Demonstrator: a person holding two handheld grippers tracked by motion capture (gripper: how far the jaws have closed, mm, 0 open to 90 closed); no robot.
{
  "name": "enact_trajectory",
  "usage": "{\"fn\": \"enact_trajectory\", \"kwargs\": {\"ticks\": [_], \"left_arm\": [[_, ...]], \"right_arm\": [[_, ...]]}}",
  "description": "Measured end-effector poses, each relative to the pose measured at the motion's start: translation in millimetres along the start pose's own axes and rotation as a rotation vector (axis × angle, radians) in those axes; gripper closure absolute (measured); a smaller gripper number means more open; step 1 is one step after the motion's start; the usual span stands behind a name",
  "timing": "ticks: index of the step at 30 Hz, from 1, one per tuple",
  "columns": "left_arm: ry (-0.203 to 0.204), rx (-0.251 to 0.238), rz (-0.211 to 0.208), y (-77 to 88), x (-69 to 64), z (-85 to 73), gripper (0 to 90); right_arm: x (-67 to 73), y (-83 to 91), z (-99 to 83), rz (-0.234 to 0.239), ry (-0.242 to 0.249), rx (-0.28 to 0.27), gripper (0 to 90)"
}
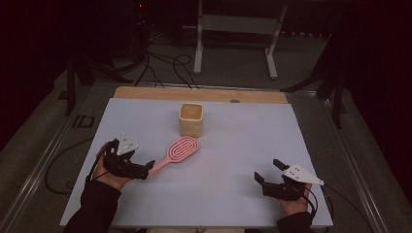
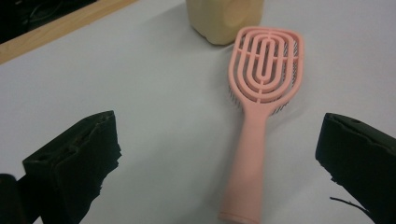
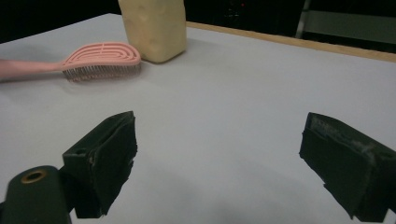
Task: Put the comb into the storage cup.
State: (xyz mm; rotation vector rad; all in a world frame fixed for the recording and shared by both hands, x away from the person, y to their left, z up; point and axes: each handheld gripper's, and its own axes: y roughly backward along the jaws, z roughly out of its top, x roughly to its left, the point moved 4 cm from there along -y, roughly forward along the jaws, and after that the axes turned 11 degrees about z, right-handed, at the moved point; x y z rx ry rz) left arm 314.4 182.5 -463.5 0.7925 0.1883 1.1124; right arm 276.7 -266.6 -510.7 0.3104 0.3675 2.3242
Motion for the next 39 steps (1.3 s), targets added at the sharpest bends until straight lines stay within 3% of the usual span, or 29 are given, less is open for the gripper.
{"fn": "enact_trajectory", "kwargs": {"ticks": [19, 39], "left_arm": [[-0.052, 0.114, -0.032, -24.4, -10.7, 11.8, 0.2], [-0.094, 0.2, -0.058, -45.0, -18.1, 14.8, 0.3]], "right_arm": [[-0.1, -0.3, -0.5, -0.001, -0.002, 0.004, 10.8], [-0.3, -1.5, -0.9, 0.0, 0.002, 0.011, 10.8]]}}
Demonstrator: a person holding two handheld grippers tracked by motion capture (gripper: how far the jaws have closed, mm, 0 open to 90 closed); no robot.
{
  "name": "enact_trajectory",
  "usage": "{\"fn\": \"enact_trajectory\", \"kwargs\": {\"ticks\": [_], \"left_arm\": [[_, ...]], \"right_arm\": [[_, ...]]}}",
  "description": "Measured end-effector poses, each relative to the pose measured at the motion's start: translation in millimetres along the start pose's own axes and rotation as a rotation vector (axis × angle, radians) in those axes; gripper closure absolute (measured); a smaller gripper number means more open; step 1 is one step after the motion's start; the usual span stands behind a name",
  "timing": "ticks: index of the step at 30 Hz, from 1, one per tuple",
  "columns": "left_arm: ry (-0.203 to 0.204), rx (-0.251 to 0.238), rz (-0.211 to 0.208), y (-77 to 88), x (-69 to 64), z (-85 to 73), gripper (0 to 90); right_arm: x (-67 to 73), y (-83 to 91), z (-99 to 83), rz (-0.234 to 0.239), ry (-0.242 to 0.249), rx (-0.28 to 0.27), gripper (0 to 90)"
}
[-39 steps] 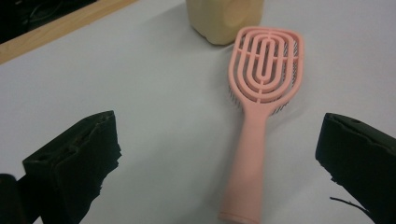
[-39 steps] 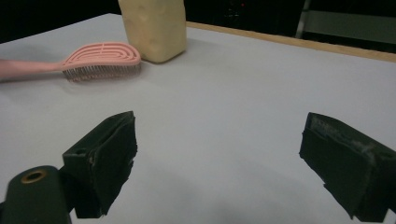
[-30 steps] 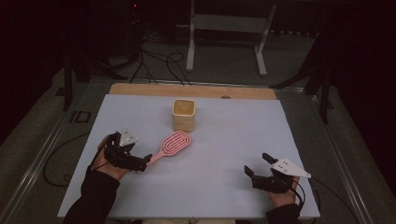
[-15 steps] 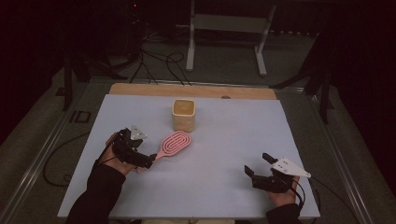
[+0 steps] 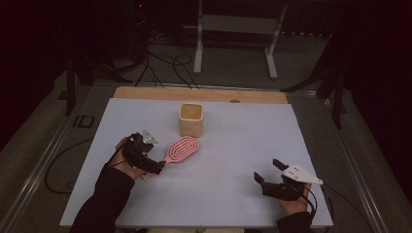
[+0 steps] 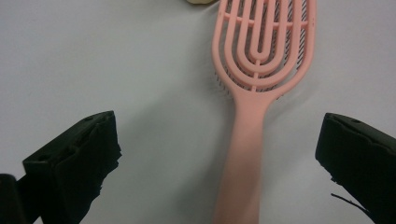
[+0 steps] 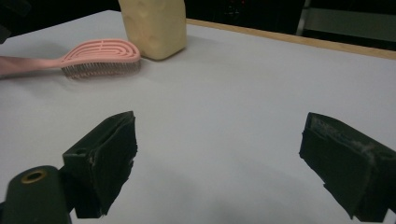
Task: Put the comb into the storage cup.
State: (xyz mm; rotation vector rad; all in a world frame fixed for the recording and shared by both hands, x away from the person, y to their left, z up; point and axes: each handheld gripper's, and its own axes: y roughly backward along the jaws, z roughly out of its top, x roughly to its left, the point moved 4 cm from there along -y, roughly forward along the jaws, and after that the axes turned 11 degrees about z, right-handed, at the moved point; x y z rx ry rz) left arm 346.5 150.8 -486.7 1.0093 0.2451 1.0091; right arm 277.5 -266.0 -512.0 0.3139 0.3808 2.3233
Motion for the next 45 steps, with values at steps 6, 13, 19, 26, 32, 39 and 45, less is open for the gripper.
{"fn": "enact_trajectory", "kwargs": {"ticks": [6, 13, 19, 26, 32, 39, 45], "left_arm": [[-0.012, 0.026, -0.011, -7.4, -2.4, 2.2, 0.3], [-0.029, 0.054, -0.018, -13.7, -6.3, 3.7, 0.6], [-0.031, 0.07, -0.017, -19.0, -7.1, 5.4, 0.5], [-0.045, 0.101, -0.014, -26.0, -9.1, 6.5, 0.6], [-0.052, 0.121, -0.015, -31.1, -10.5, 7.9, 0.6], [-0.053, 0.147, -0.041, -35.8, -12.6, 8.6, 1.1], [-0.053, 0.169, -0.063, -39.8, -15.3, 8.6, 1.3]], "right_arm": [[0.1, -0.3, 0.1, 0.001, 0.0, 0.0, 10.8], [0.0, -0.7, -0.2, 0.001, 0.0, 0.004, 10.8], [-0.1, -1.2, -0.3, 0.002, 0.001, 0.005, 10.9], [-0.3, -1.4, -0.5, 0.0, 0.002, 0.008, 10.9], [-0.3, -1.5, -0.5, -0.002, 0.003, 0.01, 10.9], [-0.6, -1.4, -0.6, -0.005, 0.006, 0.011, 10.9], [-0.4, -1.8, -0.8, -0.006, 0.005, 0.014, 11.0]]}}
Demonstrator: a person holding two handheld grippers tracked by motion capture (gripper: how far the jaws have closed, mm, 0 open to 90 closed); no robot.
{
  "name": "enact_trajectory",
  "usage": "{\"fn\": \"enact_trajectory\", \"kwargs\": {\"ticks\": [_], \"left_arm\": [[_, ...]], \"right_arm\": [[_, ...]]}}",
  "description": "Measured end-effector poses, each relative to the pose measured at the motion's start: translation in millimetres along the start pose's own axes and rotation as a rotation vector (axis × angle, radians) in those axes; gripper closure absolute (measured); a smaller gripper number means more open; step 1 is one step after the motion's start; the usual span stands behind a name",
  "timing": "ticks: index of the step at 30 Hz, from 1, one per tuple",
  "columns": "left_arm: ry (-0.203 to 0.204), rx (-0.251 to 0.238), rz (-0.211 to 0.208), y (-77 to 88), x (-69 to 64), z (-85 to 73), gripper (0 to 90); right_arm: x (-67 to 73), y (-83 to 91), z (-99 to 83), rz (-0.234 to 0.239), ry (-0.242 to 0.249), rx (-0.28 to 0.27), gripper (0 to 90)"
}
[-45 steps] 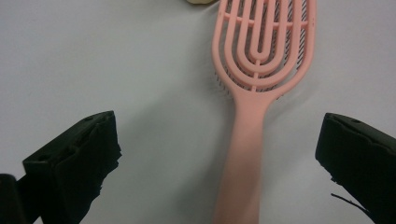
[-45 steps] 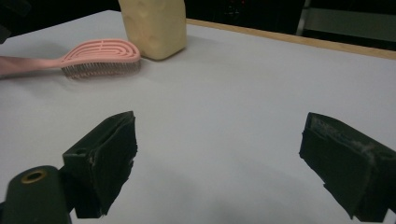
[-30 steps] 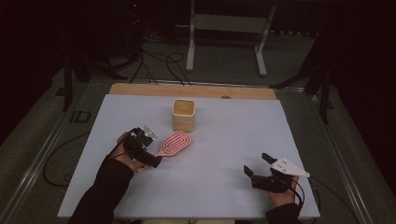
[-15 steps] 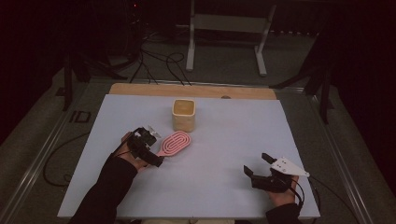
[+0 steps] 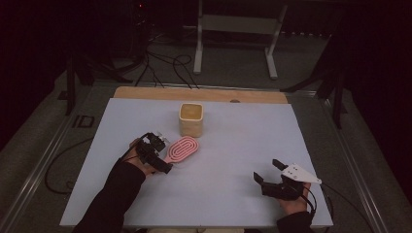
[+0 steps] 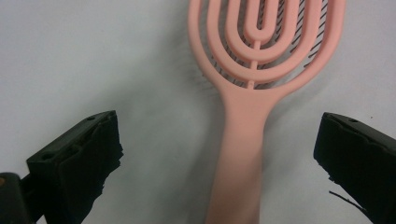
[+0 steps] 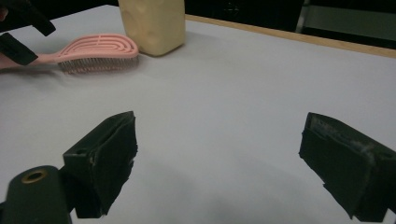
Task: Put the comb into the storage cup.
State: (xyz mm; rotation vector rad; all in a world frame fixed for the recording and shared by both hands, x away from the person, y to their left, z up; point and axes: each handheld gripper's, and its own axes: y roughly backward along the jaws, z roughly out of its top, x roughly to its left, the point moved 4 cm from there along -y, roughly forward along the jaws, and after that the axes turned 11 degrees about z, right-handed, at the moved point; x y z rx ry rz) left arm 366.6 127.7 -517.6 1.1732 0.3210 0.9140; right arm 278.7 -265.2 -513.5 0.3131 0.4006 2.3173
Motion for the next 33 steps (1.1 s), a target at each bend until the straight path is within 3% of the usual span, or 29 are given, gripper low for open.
{"fn": "enact_trajectory", "kwargs": {"ticks": [26, 33], "left_arm": [[-0.043, 0.059, -0.019, -11.1, -5.9, 3.8, 3.0], [-0.062, 0.097, -0.024, -12.3, -7.9, 3.9, 9.6]], "right_arm": [[0.4, -1.5, -0.9, -0.001, 0.007, 0.015, 11.0], [1.1, -2.6, -1.3, -0.001, 0.013, 0.022, 11.0]]}}
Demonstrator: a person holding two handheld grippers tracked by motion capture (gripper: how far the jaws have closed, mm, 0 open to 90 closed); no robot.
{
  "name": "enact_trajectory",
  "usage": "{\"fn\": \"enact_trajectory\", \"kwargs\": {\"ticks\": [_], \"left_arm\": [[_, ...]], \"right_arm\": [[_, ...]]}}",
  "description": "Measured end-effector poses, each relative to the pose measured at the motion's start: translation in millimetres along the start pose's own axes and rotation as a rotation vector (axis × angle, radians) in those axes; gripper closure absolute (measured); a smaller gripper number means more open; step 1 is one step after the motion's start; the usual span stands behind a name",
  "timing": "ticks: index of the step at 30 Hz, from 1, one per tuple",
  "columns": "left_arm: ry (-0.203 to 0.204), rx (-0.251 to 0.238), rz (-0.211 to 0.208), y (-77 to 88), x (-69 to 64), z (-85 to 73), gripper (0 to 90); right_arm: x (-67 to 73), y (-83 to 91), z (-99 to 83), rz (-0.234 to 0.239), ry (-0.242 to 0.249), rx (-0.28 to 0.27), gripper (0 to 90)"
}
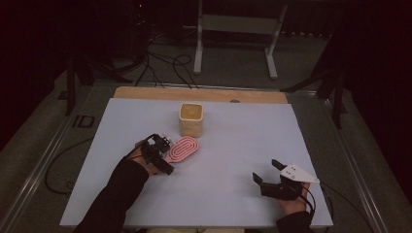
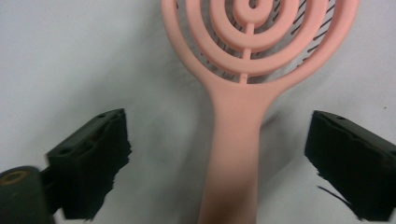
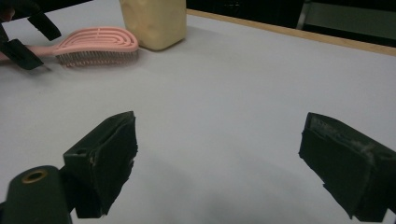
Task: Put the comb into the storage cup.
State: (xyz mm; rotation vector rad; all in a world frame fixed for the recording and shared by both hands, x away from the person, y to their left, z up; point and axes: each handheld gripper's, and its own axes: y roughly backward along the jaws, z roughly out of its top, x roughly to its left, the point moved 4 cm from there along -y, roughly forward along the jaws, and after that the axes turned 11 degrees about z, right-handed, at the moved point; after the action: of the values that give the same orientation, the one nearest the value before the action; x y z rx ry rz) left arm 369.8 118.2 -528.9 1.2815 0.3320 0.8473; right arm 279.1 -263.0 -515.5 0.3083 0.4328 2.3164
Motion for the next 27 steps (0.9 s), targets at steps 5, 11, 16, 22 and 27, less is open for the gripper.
{"fn": "enact_trajectory", "kwargs": {"ticks": [5, 11, 16, 22, 27], "left_arm": [[-0.017, 0.016, -0.011, 0.9, -2.6, 2.0, 16.7], [-0.033, 0.038, -0.053, 3.2, -2.9, 4.0, 39.2], [-0.035, 0.055, -0.093, 4.6, -1.2, 5.9, 51.2], [-0.02, 0.088, -0.122, 1.8, 1.4, 9.2, 61.6], [-0.013, 0.109, -0.129, -1.1, 1.7, 10.9, 67.2]], "right_arm": [[0.4, -0.6, -0.2, -0.002, 0.004, 0.004, 11.0], [0.5, -0.8, -0.3, -0.004, 0.008, 0.008, 11.0], [0.7, -1.4, -0.5, -0.003, 0.014, 0.012, 11.0], [1.0, -1.8, -0.7, -0.002, 0.014, 0.016, 11.1], [0.9, -1.9, -0.8, -0.004, 0.015, 0.017, 11.1]]}}
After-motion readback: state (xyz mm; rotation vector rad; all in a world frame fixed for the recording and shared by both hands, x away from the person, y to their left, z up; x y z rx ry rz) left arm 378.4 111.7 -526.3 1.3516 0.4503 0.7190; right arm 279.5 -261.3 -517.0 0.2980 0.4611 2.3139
